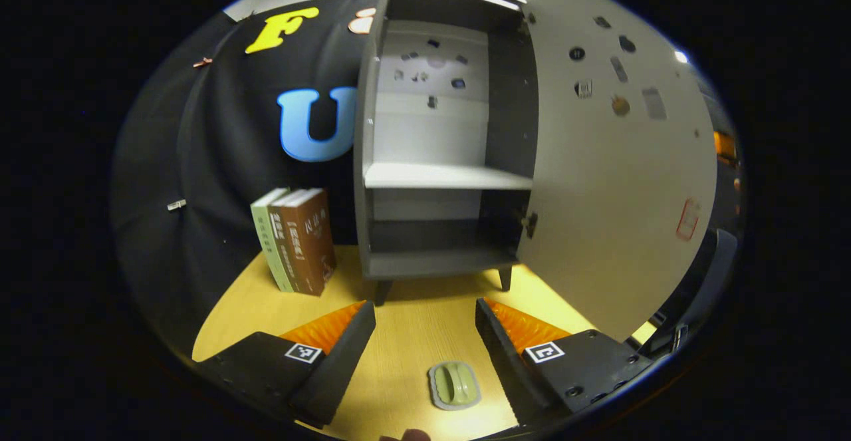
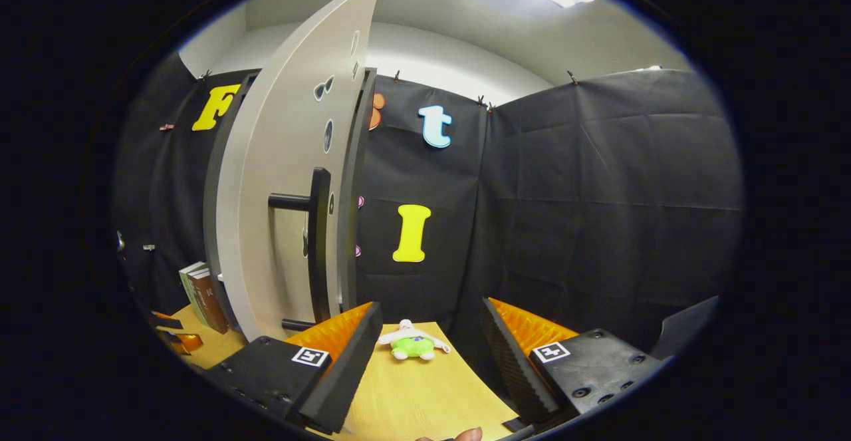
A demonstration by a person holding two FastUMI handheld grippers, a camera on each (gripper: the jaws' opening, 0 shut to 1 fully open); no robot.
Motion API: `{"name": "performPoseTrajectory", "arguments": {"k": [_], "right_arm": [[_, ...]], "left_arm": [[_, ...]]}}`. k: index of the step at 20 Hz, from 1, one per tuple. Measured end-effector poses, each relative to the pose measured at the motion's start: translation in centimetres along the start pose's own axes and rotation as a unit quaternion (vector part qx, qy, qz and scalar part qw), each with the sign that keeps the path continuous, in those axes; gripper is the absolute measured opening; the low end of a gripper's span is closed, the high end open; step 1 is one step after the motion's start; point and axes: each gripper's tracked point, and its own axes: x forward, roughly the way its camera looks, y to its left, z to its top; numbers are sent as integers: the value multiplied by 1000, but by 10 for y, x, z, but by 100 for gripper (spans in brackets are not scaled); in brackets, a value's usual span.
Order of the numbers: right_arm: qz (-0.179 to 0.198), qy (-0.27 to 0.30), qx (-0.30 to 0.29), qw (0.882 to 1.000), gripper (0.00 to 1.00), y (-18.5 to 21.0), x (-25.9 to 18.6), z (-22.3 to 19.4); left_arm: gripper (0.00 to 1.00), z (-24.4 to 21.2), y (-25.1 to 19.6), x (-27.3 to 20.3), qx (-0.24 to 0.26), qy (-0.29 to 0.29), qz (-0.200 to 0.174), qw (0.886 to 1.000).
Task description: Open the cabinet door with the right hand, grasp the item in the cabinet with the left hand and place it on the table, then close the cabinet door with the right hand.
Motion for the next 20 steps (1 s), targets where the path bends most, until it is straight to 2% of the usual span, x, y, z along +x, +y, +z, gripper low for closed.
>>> {"name": "performPoseTrajectory", "arguments": {"k": [3, 6, 7, 8, 10, 11, 13, 14, 20], "right_arm": [[-4, 10, 27, 1000, 95, 1, -1, -4], [-6, 16, 54, 998, 95, 4, -1, -9], [-6, 17, 60, 998, 95, 7, -3, -9], [-2, 17, 64, 998, 95, 10, -2, -10], [3, 17, 65, 998, 95, 19, -4, -9], [5, 16, 65, 998, 95, 24, -5, -8], [15, 14, 66, 998, 97, 40, -9, -8], [24, 14, 68, 997, 97, 52, -10, -9], [84, 17, 77, 993, 97, 122, -21, -8]], "left_arm": [[95, 48, 18, -22, -12, -43, 6, 999], [92, 82, 37, -44, 4, -68, 14, 998], [95, 89, 43, -51, 5, -73, 17, 997], [92, 95, 46, -58, 1, -76, 15, 997], [95, 104, 52, -73, -5, -84, 18, 996], [93, 107, 58, -77, -4, -88, 22, 996], [92, 110, 64, -85, -1, -92, 26, 995], [97, 110, 66, -89, -1, -91, 26, 995], [95, 113, 82, -100, 2, -97, 34, 995]]}}
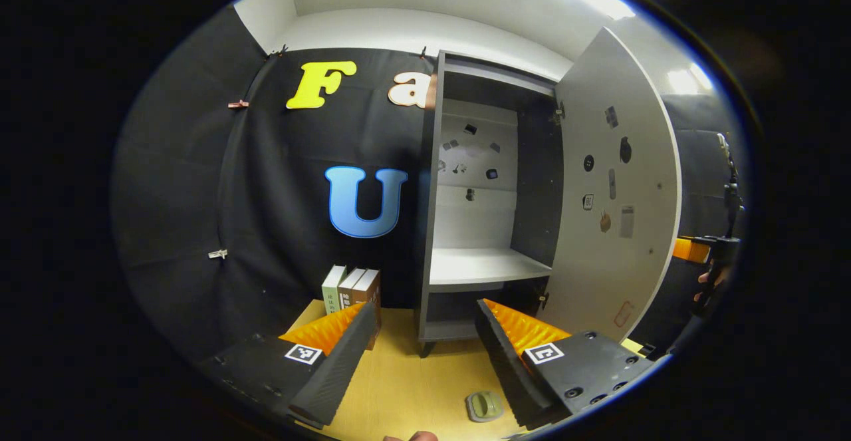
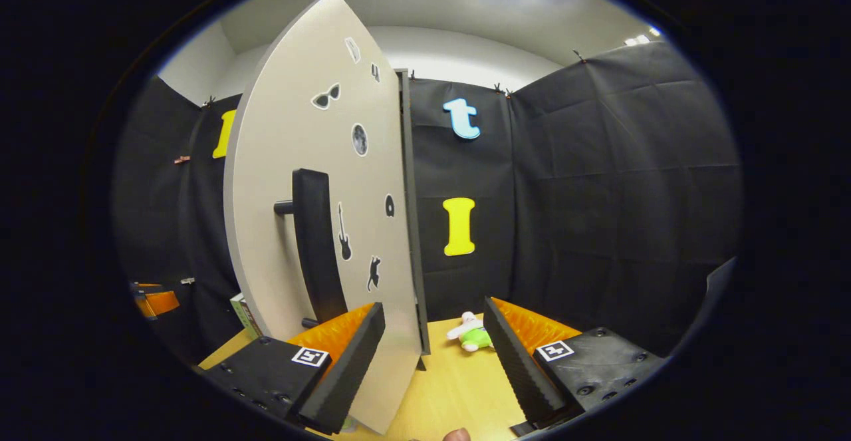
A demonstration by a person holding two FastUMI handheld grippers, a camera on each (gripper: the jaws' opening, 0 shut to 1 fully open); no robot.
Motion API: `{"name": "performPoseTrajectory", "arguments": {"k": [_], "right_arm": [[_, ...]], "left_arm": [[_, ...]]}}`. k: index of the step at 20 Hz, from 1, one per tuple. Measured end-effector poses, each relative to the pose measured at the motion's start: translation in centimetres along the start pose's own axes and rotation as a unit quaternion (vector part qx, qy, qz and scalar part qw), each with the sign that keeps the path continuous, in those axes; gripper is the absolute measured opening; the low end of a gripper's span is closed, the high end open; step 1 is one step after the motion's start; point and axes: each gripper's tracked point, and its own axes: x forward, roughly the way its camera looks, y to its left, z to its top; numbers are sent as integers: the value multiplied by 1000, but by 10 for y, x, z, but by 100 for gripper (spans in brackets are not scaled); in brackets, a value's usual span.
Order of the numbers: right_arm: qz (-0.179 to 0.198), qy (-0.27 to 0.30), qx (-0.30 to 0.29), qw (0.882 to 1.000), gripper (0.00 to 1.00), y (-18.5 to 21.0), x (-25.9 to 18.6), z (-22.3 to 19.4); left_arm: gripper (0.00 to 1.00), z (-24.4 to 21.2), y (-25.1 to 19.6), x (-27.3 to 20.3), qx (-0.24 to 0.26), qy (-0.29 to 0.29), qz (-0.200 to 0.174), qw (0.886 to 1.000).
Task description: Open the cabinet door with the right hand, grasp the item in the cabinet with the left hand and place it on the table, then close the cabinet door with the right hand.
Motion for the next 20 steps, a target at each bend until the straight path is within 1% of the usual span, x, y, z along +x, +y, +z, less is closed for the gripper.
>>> {"name": "performPoseTrajectory", "arguments": {"k": [3, 8, 11, 12, 13, 14, 15, 16, 17, 20], "right_arm": [[29, 5, 3, 1000, 97, 31, 8, -5], [60, 14, 23, 998, 97, 66, 26, -15], [88, 19, 39, 995, 97, 104, 30, -20], [100, 21, 44, 994, 97, 116, 31, -21], [111, 23, 46, 992, 97, 127, 30, -23], [122, 23, 42, 991, 97, 135, 29, -24], [129, 23, 35, 991, 97, 141, 27, -24], [135, 22, 26, 990, 98, 146, 25, -25], [139, 21, 19, 990, 98, 148, 22, -26], [144, 20, 10, 989, 98, 145, 15, -27]], "left_arm": [[95, -4, 5, -1, -6, 6, -1, 1000], [95, -5, 14, 0, -9, 7, 1, 1000], [95, -6, 16, 1, -10, 9, 1, 1000], [92, -4, 18, 1, -9, 7, 2, 1000], [95, -3, 18, 1, -9, 6, 2, 1000], [95, -2, 19, 0, -9, 4, 4, 1000], [92, -1, 21, -2, -9, 2, 6, 1000], [92, 1, 22, -3, -8, 1, 7, 1000], [95, 2, 23, -4, -7, -1, 9, 1000], [95, 4, 26, -8, -5, -2, 13, 1000]]}}
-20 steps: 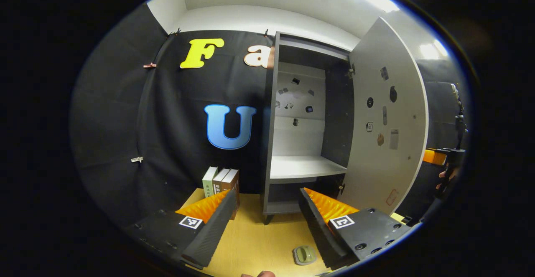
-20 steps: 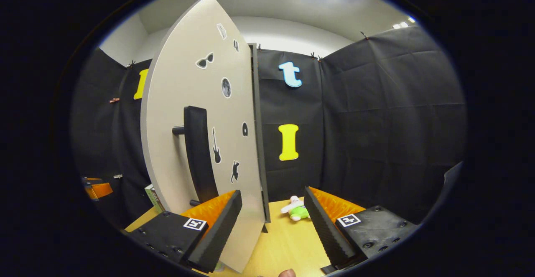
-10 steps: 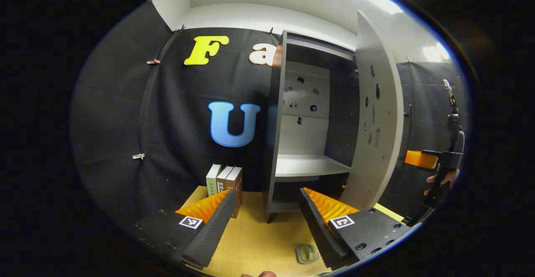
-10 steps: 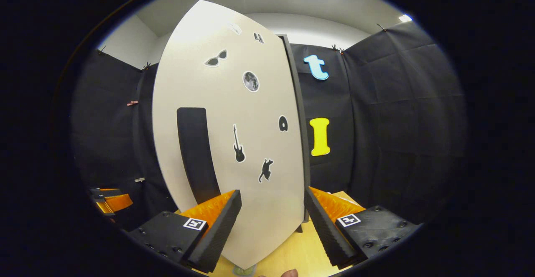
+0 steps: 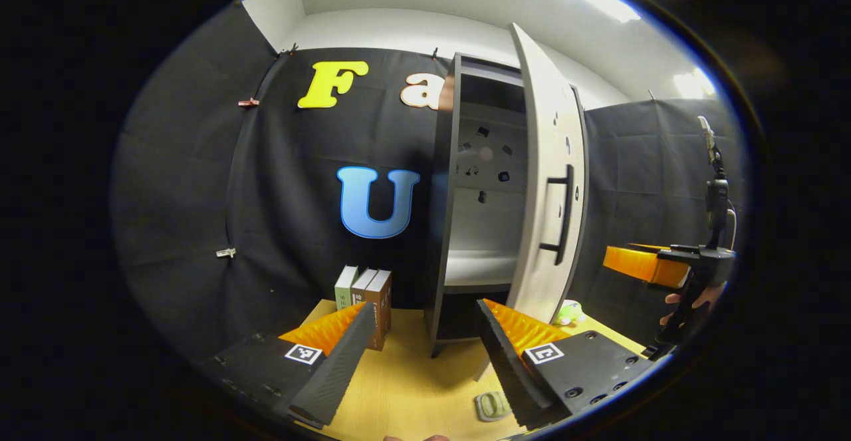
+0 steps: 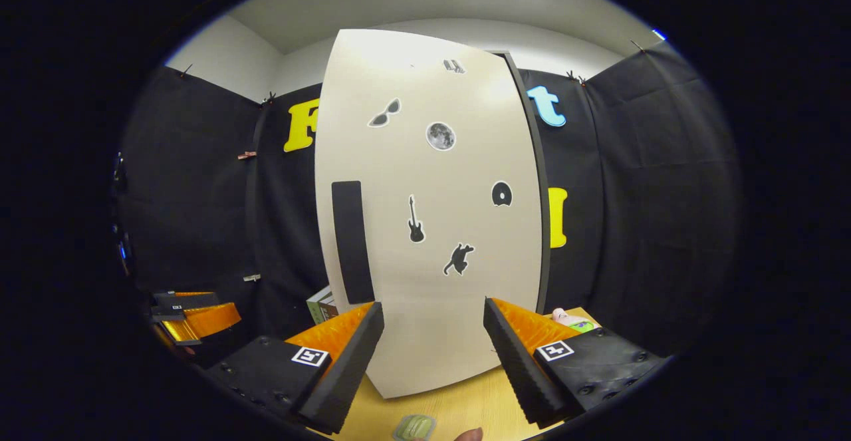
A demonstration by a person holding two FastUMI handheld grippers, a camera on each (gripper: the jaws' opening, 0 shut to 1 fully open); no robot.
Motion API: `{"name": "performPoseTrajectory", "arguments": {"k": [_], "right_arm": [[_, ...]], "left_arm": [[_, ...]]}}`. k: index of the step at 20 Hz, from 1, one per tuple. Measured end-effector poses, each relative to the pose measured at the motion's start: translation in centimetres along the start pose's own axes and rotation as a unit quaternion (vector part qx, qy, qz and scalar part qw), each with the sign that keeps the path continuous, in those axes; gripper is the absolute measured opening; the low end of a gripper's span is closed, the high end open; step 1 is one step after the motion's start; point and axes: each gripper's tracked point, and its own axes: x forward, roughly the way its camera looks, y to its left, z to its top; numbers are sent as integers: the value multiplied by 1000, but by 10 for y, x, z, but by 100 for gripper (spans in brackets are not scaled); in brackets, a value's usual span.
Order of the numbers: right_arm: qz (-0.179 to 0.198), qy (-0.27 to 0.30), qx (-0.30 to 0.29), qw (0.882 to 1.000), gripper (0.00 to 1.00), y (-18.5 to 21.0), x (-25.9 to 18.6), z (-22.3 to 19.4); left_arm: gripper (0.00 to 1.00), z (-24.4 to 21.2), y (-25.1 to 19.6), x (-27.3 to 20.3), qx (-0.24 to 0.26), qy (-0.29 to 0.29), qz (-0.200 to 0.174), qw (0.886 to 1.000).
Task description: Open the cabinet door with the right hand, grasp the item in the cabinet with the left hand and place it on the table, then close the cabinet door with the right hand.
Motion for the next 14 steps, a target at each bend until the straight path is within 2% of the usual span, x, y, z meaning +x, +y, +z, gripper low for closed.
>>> {"name": "performPoseTrajectory", "arguments": {"k": [8, 14], "right_arm": [[-28, 6, 11, 1000, 97, -26, -16, 1], [-51, 6, -10, 999, 98, -46, -31, 3]], "left_arm": [[95, 11, -2, -5, 4, -7, 13, 1000], [95, 20, -14, -7, 12, -15, 10, 1000]]}}
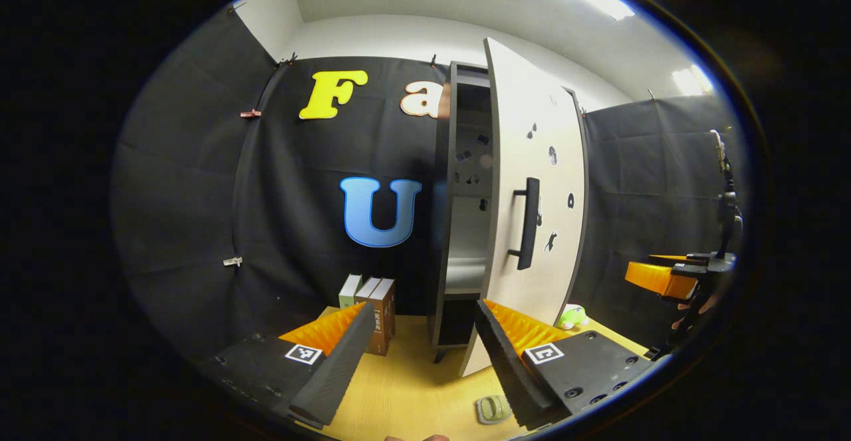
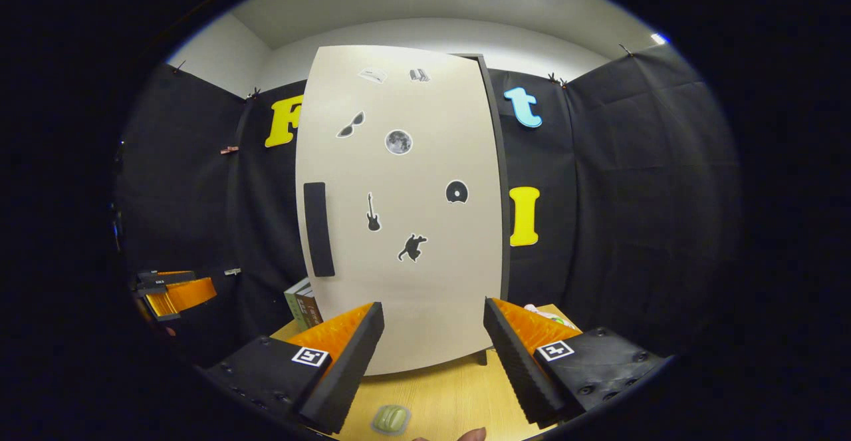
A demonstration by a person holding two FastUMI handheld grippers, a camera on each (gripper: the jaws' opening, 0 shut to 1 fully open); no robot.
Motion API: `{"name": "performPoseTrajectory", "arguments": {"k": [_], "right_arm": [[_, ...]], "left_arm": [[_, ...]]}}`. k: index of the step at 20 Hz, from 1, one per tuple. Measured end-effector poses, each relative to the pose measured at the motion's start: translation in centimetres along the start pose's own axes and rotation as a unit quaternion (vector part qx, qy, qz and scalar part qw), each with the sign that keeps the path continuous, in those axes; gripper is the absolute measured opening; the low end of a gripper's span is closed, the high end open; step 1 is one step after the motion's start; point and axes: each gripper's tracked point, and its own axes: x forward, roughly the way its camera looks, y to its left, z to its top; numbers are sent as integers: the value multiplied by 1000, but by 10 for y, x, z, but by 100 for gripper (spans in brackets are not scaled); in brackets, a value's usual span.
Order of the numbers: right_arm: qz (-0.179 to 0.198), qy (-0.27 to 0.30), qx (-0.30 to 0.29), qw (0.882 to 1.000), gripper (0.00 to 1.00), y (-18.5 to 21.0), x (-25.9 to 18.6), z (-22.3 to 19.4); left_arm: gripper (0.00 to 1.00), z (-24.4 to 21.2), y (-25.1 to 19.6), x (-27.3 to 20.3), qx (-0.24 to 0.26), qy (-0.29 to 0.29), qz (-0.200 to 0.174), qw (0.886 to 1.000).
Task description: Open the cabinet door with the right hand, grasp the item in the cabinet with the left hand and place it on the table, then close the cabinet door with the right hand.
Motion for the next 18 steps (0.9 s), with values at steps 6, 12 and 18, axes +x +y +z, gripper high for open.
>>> {"name": "performPoseTrajectory", "arguments": {"k": [6, 12, 18], "right_arm": [[-13, -4, -12, 1000, 98, -19, -7, 3], [-14, 1, -11, 1000, 98, -33, -7, 0], [-9, 4, -8, 1000, 98, -45, -3, -2]], "left_arm": [[95, 11, -8, 3, 1, -11, 8, 1000], [95, 12, -21, 8, 8, -10, 15, 1000], [95, 8, -39, 14, 13, -5, 12, 1000]]}}
